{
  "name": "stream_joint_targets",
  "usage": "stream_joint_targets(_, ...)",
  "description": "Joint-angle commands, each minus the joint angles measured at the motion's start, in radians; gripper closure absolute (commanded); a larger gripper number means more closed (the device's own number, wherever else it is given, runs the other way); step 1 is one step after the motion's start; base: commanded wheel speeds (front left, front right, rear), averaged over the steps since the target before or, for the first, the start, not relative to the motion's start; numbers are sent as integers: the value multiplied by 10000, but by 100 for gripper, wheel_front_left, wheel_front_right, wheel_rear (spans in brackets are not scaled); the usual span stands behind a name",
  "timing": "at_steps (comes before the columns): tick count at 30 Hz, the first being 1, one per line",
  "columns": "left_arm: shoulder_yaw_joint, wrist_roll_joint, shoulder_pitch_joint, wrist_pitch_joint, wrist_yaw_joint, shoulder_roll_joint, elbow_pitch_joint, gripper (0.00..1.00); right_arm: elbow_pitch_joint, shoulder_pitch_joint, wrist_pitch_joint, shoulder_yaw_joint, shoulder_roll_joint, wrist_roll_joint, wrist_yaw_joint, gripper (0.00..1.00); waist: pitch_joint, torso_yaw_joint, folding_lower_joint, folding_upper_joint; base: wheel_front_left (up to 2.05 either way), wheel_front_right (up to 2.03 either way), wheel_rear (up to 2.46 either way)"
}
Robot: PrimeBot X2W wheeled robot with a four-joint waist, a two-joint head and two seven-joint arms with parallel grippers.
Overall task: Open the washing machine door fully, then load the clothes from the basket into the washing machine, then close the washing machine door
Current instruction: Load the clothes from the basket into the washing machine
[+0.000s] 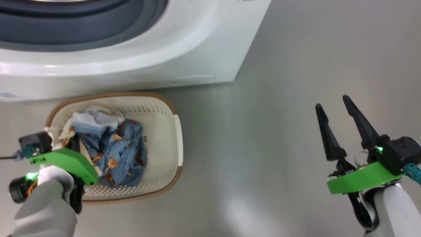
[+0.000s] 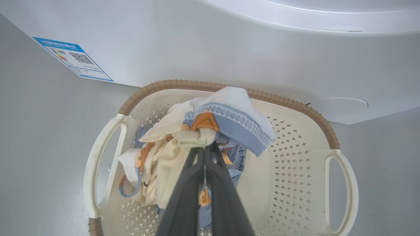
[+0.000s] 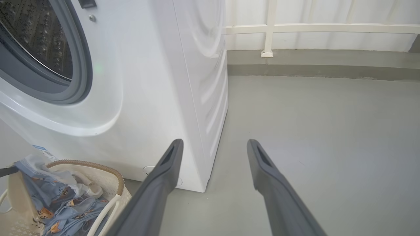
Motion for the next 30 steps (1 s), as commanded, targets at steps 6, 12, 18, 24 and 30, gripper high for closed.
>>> stream_joint_targets(6, 320, 123, 888, -208, -98, 479, -1178, 100, -127, 876, -48, -115, -243, 187, 14, 0, -1374, 328, 0, 0, 0, 0, 0)
stream_joint_targets(12, 866, 552, 1732, -212, -101, 612, -2773, 100, -142, 1345, -48, -326, -300, 252, 14, 0, -1953, 421, 0, 0, 0, 0, 0)
stream_joint_targets(18, 1495, 1149, 2498, -212, -102, 691, -4070, 100, -143, 1732, -48, -502, -310, 301, 14, 0, -2408, 452, 0, 0, 0, 0, 0)
stream_joint_targets(24, 2418, 1835, 3629, -213, -102, 657, -5625, 100, -126, 2242, -48, -694, -342, 396, 14, 0, -2979, 447, 0, 0, 0, 0, 0)
stream_joint_targets(30, 3214, 2443, 4895, -213, -103, 547, -7271, 100, -115, 2627, -48, -814, -404, 460, 14, 0, -3419, 380, 0, 0, 0, 0, 0)
